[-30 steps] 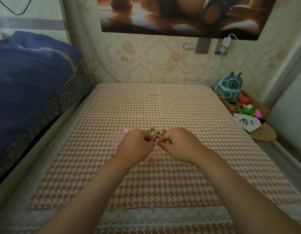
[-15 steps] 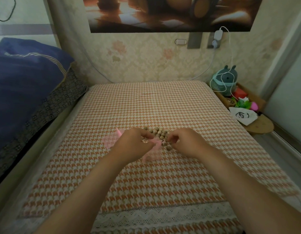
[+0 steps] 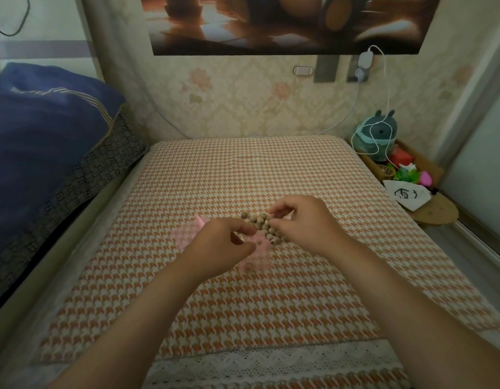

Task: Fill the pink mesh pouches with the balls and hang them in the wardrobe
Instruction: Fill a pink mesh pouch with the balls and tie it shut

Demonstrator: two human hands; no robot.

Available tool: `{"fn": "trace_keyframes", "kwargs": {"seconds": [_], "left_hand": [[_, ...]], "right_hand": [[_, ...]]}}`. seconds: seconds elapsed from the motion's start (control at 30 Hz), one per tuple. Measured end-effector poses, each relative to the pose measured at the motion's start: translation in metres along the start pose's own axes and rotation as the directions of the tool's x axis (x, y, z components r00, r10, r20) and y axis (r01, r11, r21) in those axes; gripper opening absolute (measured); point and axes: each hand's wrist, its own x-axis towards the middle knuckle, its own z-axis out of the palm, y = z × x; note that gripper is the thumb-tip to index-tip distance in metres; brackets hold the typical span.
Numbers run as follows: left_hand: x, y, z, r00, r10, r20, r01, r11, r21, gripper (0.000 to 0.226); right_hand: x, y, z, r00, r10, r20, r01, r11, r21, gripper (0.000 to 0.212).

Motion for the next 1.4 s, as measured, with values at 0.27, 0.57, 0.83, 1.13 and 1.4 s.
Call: {"fn": "trace_keyframes", "kwargs": {"seconds": [0.27,0.57,0.83,1.13,1.4], "left_hand": [[0.001,0.0,-0.002,0.999,0.034,0.017,-0.033,0.997,-0.068,0.021],[-0.005,0.001,-0.006,0.998,0.061,0.022,-0.059,0.994,-0.091,0.025],[0.004,0.009,0.001,0.994,0.108,0.017,-0.105,0.988,-0.115,0.023],[0.033,-0.004,0.026,0.997,0.002,-0.082,-0.002,1.0,0.002,0.019],[0.05,-0.007,0.054,1.0,0.003,-0.017,0.002,0.965,0.26,0.024]], "right_hand": [[-0.016,-0.026,0.013,0.978,-0.178,0.108,0.196,0.962,-0.192,0.011],[-0.014,-0.029,0.013,0.978,-0.13,0.163,0.171,0.949,-0.266,0.007],[-0.012,-0.026,0.002,0.973,0.023,0.229,0.047,0.954,-0.297,0.018],[-0.013,0.006,-0.023,0.973,0.094,0.212,-0.046,0.975,-0.217,0.008],[-0.016,0.013,-0.019,0.981,0.077,0.178,-0.042,0.98,-0.193,0.016]]}}
